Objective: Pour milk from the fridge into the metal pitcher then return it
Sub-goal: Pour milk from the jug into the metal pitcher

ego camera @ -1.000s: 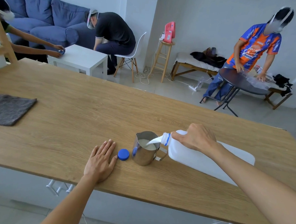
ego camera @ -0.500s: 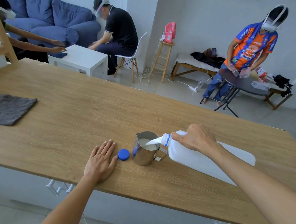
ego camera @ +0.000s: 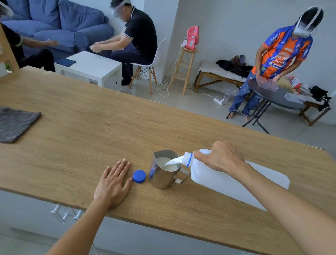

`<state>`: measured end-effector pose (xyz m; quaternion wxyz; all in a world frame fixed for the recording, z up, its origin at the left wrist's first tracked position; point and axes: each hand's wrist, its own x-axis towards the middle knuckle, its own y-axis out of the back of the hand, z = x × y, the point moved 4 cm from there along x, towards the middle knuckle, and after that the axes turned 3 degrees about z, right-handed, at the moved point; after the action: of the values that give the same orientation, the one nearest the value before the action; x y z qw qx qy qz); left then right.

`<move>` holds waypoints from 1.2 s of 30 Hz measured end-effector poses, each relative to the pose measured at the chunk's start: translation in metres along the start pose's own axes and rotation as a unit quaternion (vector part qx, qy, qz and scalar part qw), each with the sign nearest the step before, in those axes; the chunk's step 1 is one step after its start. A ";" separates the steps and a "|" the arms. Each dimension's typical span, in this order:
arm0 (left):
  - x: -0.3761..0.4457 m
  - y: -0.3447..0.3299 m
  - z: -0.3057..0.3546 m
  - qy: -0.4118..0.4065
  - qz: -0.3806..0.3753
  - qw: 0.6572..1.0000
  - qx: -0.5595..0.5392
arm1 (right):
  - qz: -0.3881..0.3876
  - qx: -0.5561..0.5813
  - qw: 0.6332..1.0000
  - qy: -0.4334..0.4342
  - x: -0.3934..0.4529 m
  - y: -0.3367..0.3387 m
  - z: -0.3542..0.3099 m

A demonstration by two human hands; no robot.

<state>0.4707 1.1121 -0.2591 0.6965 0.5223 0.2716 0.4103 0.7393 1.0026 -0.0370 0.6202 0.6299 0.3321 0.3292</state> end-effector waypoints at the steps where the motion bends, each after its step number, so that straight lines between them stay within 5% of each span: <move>1: 0.000 0.000 0.000 0.001 0.000 1.000 -0.002 | 0.000 -0.001 1.000 0.001 0.000 0.000 0.000; 36: 0.001 -0.002 -0.001 -0.001 0.000 1.000 -0.002 | 0.026 0.040 0.999 0.002 -0.001 -0.002 0.003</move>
<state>0.4711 1.1134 -0.2614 0.6978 0.5216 0.2695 0.4104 0.7412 1.0002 -0.0393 0.5851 0.6620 0.3299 0.3325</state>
